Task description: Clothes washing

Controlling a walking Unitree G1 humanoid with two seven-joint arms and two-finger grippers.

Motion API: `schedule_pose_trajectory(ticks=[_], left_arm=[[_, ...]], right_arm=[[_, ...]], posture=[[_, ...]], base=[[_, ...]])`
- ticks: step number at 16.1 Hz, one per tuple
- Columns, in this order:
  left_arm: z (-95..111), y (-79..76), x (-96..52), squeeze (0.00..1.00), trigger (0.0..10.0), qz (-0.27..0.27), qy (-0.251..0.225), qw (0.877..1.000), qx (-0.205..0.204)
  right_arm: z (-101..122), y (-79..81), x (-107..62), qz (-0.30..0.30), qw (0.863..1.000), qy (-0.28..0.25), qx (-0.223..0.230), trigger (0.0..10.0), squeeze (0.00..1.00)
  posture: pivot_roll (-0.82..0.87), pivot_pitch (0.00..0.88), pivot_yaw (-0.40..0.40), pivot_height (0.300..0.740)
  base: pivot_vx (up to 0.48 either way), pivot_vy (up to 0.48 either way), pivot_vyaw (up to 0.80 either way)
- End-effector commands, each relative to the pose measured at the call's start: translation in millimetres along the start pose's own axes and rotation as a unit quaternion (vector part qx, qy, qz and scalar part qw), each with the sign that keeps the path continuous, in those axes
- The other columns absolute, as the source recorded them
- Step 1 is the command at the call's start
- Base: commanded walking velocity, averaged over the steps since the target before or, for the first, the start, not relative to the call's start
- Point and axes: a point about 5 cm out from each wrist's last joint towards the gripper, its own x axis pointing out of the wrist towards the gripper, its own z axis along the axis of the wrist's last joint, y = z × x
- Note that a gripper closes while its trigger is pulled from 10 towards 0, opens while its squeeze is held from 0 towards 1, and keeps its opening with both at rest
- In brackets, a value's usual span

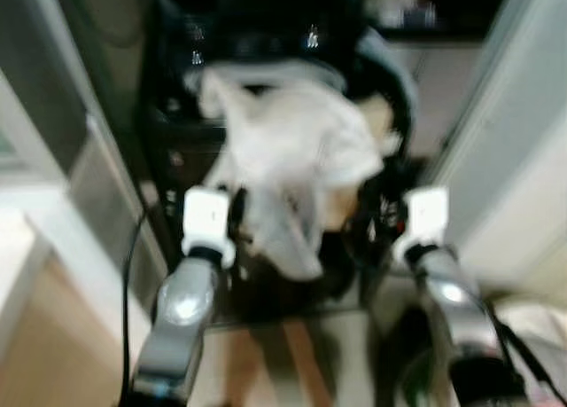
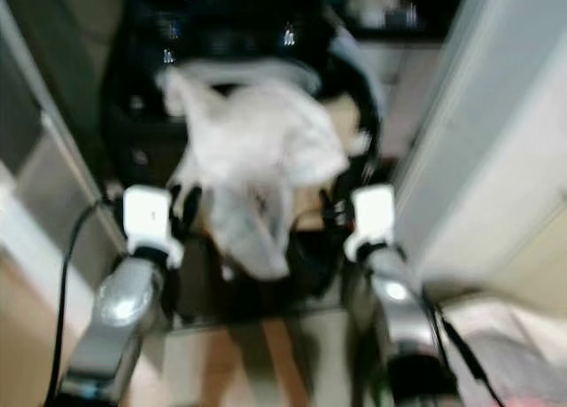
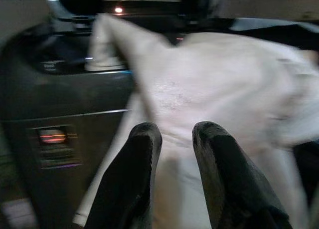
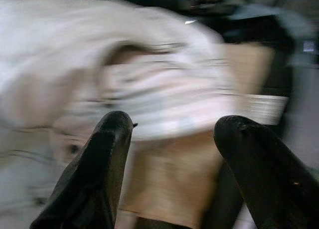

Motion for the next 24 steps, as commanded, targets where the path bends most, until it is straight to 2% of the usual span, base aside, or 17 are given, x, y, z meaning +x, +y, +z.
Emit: schedule_pose_trajectory(ticks=[1,2,3,6,8,9,10,13,16,17,19,20,22,24], left_arm=[[0.3,5.8,-1.7,0.0,10.0,0.015,0.001,1.0,0.0],[0.2,6.4,-2.0,0.0,10.0,0.017,0.002,1.0,-0.001],[1.8,7.9,-1.8,0.0,10.0,0.026,-0.004,1.0,-0.001],[2.2,13.4,-1.0,0.0,10.0,0.03,0.005,0.999,-0.009],[5.1,15.0,-1.8,0.0,10.0,0.035,-0.003,0.999,-0.003],[8.4,21.0,-2.8,0.0,10.0,0.059,-0.011,0.998,0.006],[8.0,22.9,-2.8,0.0,10.0,0.061,-0.008,0.998,0.005],[11.8,25.1,-5.3,0.0,10.0,0.059,-0.008,0.998,0.003],[13.8,24.0,-12.3,0.0,10.0,0.061,-0.008,0.998,0.002],[13.5,23.7,-13.0,0.0,10.0,0.061,-0.008,0.998,0.002],[13.5,23.1,-13.2,0.0,10.0,0.061,-0.005,0.998,0.002],[13.7,22.6,-12.8,0.0,10.0,0.061,-0.005,0.998,0.001],[15.9,20.1,-10.4,0.0,10.0,0.056,-0.008,0.998,0.004],[15.6,18.9,-8.1,0.0,10.0,0.055,-0.008,0.998,0.003]], right_arm=[[-8.7,7.1,-4.3,0.033,0.999,0.023,0.015,10.0,0.0],[-9.5,8.0,-5.5,0.041,0.999,0.025,0.017,10.0,0.0],[-15.7,9.9,-10.7,0.077,0.996,0.046,0.02,10.0,0.0],[-36.1,-4.3,-24.2,0.076,0.992,0.096,0.008,10.0,0.0],[-43.6,0.4,-24.8,0.094,0.989,0.115,0.018,10.0,0.0],[-52.1,13.3,-26.1,0.153,0.976,0.145,0.051,10.0,0.0],[-55.5,18.0,-27.2,0.178,0.969,0.159,0.058,10.0,0.0],[-60.0,20.9,-32.5,0.228,0.954,0.187,0.054,10.0,0.0],[-61.3,17.8,-37.4,0.24,0.948,0.203,0.051,10.0,0.0],[-61.4,17.2,-33.4,0.226,0.953,0.198,0.043,10.0,0.0],[-51.7,16.3,-8.8,0.171,0.972,0.157,0.026,10.0,0.0],[-48.1,17.8,-2.9,0.167,0.975,0.147,0.015,10.0,0.0],[-22.9,23.8,23.8,0.16,0.983,0.09,-0.01,10.0,0.0],[-2.7,23.1,48.1,0.138,0.989,0.053,-0.03,10.0,0.0]], posture=[[-0.07,0.0,-0.025,0.726],[-0.07,0.0,-0.025,0.726],[-0.07,0.0,-0.027,0.726],[-0.06,0.0,-0.026,0.726],[-0.05,0.0,-0.017,0.726],[-0.04,0.0,-0.013,0.726],[-0.04,0.0,-0.011,0.726],[-0.02,0.0,-0.011,0.726],[-0.01,0.0,-0.019,0.726],[-0.01,0.0,-0.02,0.726],[-0.01,0.0,-0.019,0.726],[-0.01,0.0,-0.017,0.726],[0.0,0.0,-0.019,0.726],[0.0,0.0,-0.022,0.726]], base=[[0.48,0.0,0.0],[0.48,0.0,0.0],[0.48,0.0,0.0],[0.48,0.0,0.0],[0.456,0.0,0.0],[0.0,0.0,0.0],[0.0,0.0,0.0],[0.0,0.0,0.0],[0.0,0.0,0.0],[0.0,0.0,0.0],[0.0,0.0,0.0],[0.0,0.0,0.0],[0.0,0.0,0.0],[0.0,0.0,0.0]])
